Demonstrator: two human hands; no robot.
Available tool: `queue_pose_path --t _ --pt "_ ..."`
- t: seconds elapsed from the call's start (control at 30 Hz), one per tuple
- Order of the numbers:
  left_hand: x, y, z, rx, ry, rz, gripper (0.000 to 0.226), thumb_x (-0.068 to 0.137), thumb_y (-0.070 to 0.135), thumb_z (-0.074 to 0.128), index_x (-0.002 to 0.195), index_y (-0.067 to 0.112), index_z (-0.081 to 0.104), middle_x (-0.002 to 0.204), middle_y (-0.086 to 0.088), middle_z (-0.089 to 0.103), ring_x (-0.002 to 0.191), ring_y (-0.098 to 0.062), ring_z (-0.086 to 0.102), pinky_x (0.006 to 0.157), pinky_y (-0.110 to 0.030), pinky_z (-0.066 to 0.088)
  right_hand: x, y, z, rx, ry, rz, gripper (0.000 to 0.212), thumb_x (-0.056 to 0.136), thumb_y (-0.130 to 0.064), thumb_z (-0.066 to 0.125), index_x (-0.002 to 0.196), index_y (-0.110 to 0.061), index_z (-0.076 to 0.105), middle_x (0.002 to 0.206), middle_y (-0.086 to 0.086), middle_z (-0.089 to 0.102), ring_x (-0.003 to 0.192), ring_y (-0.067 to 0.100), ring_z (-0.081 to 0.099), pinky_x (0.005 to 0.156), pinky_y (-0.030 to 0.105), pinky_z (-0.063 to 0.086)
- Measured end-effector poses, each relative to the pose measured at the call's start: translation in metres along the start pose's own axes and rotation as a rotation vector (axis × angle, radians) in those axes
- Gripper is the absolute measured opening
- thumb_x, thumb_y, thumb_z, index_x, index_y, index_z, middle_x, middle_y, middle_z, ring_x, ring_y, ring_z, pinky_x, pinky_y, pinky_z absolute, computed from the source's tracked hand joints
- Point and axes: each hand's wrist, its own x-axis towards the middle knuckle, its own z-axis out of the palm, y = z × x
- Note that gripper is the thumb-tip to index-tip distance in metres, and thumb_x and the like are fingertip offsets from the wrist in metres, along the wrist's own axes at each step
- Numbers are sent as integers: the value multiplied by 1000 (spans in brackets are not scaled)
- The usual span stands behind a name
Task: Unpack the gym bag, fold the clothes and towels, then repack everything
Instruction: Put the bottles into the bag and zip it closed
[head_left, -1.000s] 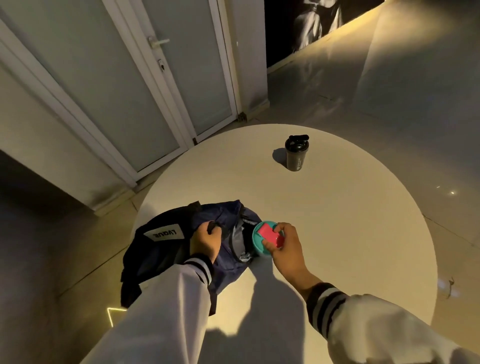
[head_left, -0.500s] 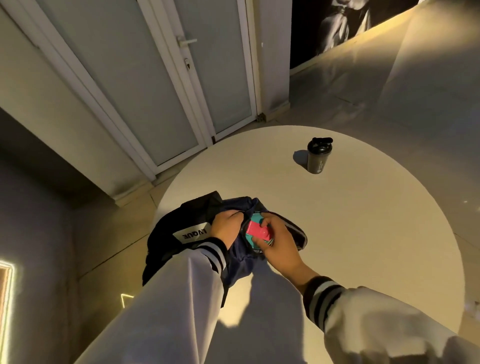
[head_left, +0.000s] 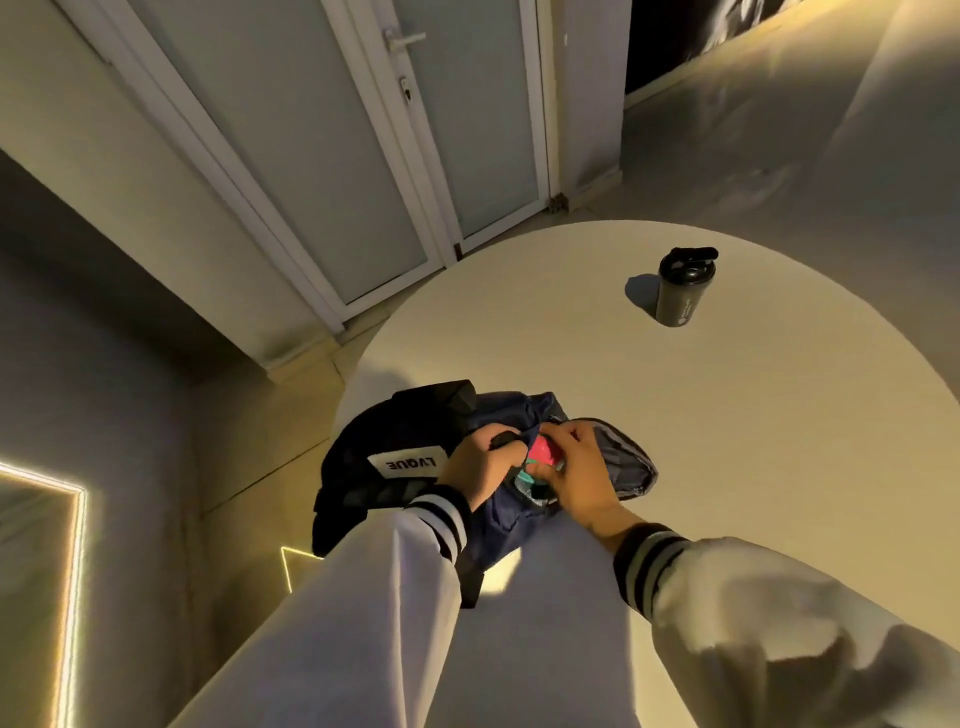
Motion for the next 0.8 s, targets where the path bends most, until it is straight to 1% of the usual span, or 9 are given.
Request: queue_pose_path --t 0.1,0.17,0.23,0.3,0.33,0.4,0.53,0.63,0.8 --pt "3 -6 6 -3 14 -5 14 81 25 68 94 29 65 83 8 67 81 -9 61 69 -12 43 0 12 -14 -10 -51 -61 69 77 -1 79 137 -15 48 131 4 45 119 20 49 101 21 34" --pt "6 -7 7 26 10 -4 16 88 16 68 101 25 65 85 9 67 82 -8 61 67 -7 42 4 16 -20 -129 23 -124 75 72 -6 84 137 -16 48 137 6 45 123 28 50 102 30 39" --pt "8 -5 6 35 7 -11 15 90 13 66 101 23 66 87 8 68 85 -10 62 73 -12 45 11 16 -23 -405 95 -159 90 70 -23 88 147 -22 41 152 9 37 133 33 38 103 46 36" --pt "10 -4 6 30 -4 -25 15 84 20 67 99 21 69 91 3 71 91 -15 65 81 -23 50 20 11 -26 -558 7 -104 100 79 -38 81 157 -29 19 162 5 22 144 29 18 108 54 24" --pt "10 -4 6 24 -6 -27 21 78 26 65 98 21 70 93 1 72 93 -17 66 84 -27 52 25 10 -27 -566 -68 -52 100 82 -42 77 158 -30 13 161 4 25 148 26 16 111 57 17" --pt "10 -4 7 32 8 -40 31 73 32 63 101 22 72 97 0 73 97 -18 67 85 -27 52 33 9 -28 -557 -197 27 95 87 -47 71 158 -29 11 149 7 40 142 26 35 115 56 8" --pt "9 -1 14 56 39 20 18 88 18 66 105 23 71 100 2 73 98 -14 67 89 -28 55 30 12 -21 -187 -217 111 85 92 -39 69 158 -21 19 135 15 49 117 35 57 101 39 43" --pt "9 4 21 45 38 41 24 79 28 66 100 22 74 93 4 74 92 -13 69 87 -29 57 20 16 -15 -27 -158 115 75 93 -30 70 152 -13 28 130 15 62 113 34 62 92 37 50" --pt "16 22 22 66 -49 126 19 72 24 59 72 8 69 67 4 61 67 -13 54 69 -37 48 15 13 -24 -145 21 148 25 95 -23 64 112 -5 58 97 15 69 89 35 65 67 34 42"
